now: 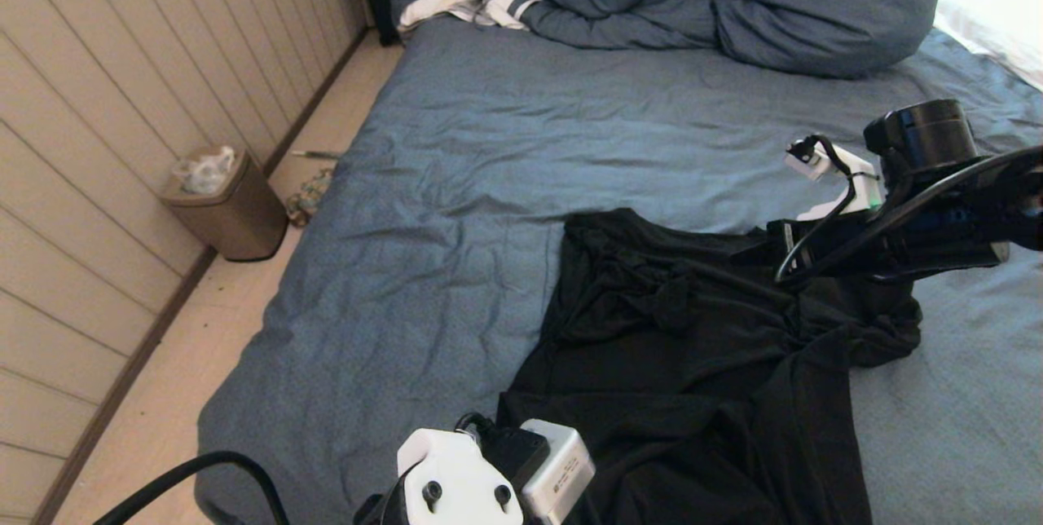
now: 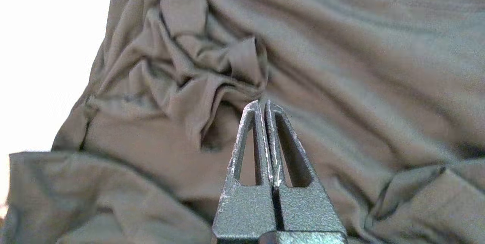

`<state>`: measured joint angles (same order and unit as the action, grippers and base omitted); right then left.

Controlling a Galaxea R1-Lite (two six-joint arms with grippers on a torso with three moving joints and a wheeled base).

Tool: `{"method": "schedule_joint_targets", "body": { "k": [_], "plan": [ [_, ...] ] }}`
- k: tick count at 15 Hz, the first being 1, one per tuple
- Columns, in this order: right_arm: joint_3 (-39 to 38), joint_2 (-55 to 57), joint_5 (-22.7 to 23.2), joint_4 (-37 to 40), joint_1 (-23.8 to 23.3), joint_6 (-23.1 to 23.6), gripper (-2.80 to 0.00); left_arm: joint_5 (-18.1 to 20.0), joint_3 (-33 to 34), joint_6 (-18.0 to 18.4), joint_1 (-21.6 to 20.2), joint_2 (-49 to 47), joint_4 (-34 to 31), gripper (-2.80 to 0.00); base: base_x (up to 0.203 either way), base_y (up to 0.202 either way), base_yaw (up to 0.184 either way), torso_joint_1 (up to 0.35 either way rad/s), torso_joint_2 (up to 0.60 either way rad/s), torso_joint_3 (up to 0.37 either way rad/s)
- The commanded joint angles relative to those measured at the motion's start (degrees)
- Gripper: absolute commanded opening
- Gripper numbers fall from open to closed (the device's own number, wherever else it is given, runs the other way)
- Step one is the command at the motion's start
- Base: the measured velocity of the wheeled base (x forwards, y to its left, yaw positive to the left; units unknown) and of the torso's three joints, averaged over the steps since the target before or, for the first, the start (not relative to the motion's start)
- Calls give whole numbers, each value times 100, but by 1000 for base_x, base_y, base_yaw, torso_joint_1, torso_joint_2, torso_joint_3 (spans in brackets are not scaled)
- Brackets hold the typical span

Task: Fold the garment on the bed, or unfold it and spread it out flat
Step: Unford the black T-shirt

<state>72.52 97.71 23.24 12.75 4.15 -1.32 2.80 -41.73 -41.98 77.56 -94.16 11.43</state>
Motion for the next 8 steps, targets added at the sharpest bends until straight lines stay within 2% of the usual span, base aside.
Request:
{"method": "schedule_joint_targets", "body": {
  "k": [1, 4, 8],
  "plan": [
    [-18, -15, 14, 8, 7, 0, -280, -74, -78, 55, -384, -39, 53, -280, 0, 0, 0, 0, 0, 0],
    [-19, -6, 14, 8, 7, 0, -280, -58, -376, 481, -1098, 524, -34, -280, 0, 0, 0, 0, 0, 0],
    [-36, -23, 14, 8, 15, 0, -280, -48, -753, 789, -1542, 920, -583, -280, 0, 0, 0, 0, 0, 0]
  ]
}}
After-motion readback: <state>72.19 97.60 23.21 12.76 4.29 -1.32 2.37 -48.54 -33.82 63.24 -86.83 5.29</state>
